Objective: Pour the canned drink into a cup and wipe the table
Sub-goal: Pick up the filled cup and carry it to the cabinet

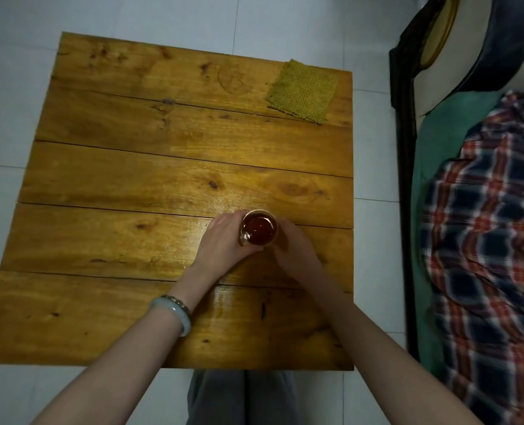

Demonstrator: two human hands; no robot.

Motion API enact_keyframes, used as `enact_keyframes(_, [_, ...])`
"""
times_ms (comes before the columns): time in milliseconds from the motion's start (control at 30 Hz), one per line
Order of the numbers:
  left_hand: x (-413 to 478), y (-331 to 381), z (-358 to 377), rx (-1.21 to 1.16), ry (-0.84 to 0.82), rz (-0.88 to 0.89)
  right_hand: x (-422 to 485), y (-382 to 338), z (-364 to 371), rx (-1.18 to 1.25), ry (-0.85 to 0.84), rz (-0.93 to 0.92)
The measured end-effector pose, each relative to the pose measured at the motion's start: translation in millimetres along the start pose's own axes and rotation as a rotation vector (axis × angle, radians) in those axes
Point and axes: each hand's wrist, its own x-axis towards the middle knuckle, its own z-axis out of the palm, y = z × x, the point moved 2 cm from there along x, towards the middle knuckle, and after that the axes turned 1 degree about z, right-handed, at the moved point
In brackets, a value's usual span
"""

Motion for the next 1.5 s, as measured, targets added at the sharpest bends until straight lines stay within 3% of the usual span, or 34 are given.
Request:
enact_keyframes(267, [-27,32,-52,-0.246,0.019,-0.094,-20,-59,-28,0.091,-0.049,-0.051])
enact_keyframes(467, [-66,59,-119,-0.358,0.094,-0.131,-42,-134,-57,0.171,-0.182,-0.029])
enact_keyframes(867, [-179,100,-255,-0.417,0.501,-0.165,-86,-297,-84,0.170,-0.504,-0.308])
enact_keyframes(1167, [-307,84,-315,-0.342,0.723,-0.362,-133,-398,-28,0.087,-0.810,-0.540])
enact_keyframes(1500, [-450,39,-357,-0.398,0.970,-0.630,-188,-490,98,0.014,-1.156,-0.615])
